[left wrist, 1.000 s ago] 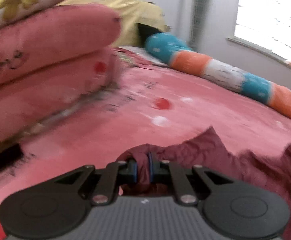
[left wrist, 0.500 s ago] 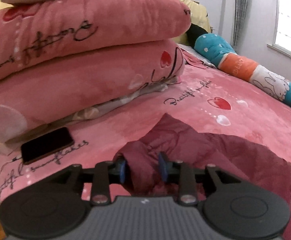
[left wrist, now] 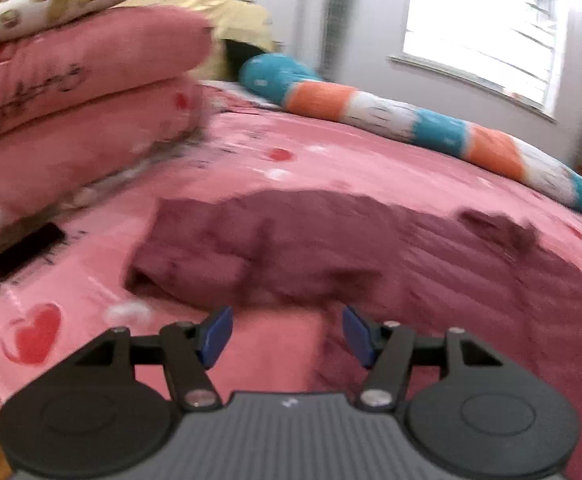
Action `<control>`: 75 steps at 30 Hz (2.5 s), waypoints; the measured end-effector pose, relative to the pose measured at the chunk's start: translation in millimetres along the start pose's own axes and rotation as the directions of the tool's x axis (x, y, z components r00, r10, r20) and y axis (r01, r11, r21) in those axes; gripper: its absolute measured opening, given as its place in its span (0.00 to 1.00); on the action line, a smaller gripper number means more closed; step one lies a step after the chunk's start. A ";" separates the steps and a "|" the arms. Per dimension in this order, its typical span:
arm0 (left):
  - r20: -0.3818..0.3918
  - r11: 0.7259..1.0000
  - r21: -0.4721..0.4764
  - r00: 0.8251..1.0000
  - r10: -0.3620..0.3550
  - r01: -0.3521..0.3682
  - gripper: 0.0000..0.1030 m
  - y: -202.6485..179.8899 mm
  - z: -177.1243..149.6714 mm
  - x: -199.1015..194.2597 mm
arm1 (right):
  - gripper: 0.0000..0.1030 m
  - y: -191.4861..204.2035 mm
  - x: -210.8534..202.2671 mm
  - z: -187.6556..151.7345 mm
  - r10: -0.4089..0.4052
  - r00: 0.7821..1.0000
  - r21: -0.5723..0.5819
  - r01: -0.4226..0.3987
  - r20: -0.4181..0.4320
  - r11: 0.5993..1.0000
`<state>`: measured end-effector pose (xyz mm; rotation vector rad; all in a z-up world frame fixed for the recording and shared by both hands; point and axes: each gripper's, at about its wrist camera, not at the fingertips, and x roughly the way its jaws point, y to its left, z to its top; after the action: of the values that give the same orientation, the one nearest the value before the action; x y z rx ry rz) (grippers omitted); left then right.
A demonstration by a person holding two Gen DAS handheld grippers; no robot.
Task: Fold large clothes
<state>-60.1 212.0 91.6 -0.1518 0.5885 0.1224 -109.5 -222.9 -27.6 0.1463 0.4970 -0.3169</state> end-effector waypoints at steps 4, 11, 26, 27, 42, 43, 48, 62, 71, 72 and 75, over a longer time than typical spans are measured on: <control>-0.033 0.994 0.029 0.994 -0.103 0.104 0.59 -28.3 -28.9 -21.7 | 1.00 -1.6 -26.1 -10.5 0.048 0.997 0.009 -0.048 -0.066 0.999; -0.098 0.963 0.109 0.966 -0.238 0.249 0.66 -73.1 -70.2 -51.8 | 1.00 -30.3 -78.1 -31.5 0.115 0.981 0.078 -0.104 -0.155 0.991; -0.154 0.901 0.131 0.906 -0.394 0.414 0.73 -110.8 -99.8 -101.6 | 1.00 -48.0 -100.6 -63.7 0.249 0.895 0.187 -0.191 -0.369 0.964; -0.159 0.901 0.131 0.905 -0.394 0.415 0.73 -109.4 -101.0 -103.2 | 1.00 -45.5 -101.5 -63.6 0.268 0.888 0.186 -0.212 -0.373 0.959; -0.150 0.917 0.098 0.917 -0.371 0.387 0.74 -89.6 -105.3 -113.6 | 0.95 -22.0 -110.0 -70.8 0.432 0.800 0.318 -0.317 -0.417 0.894; -0.149 0.916 0.099 0.916 -0.372 0.388 0.74 -89.2 -105.5 -114.6 | 0.91 -19.2 -109.7 -71.0 0.428 0.800 0.304 -0.320 -0.421 0.897; -0.145 0.917 0.100 0.918 -0.370 0.385 0.76 -87.8 -105.5 -117.7 | 0.63 -12.5 -103.5 -70.7 0.424 0.800 0.279 -0.330 -0.424 0.902; -0.121 0.928 0.092 0.929 -0.349 0.361 0.81 -77.2 -100.9 -126.8 | 0.17 4.0 -146.3 -64.2 0.482 0.804 0.251 -0.415 -0.349 0.875; -0.108 0.930 0.106 0.934 -0.342 0.353 0.86 -82.1 -90.9 -124.2 | 0.17 1.2 -167.7 -65.9 0.451 0.818 0.217 -0.397 -0.358 0.892; -0.108 0.928 0.106 0.932 -0.346 0.357 0.86 -84.3 -89.6 -120.7 | 0.18 -2.2 -162.8 -66.0 0.434 0.821 0.227 -0.373 -0.372 0.900; -0.107 0.920 0.126 0.927 -0.359 0.371 0.86 -90.3 -87.1 -106.6 | 0.27 -9.4 -150.2 -64.8 0.387 0.837 0.253 -0.307 -0.388 0.918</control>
<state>-181.1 100.3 89.5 -0.1239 0.6395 -0.2912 -266.4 -178.4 -11.0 0.4883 0.8690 0.0379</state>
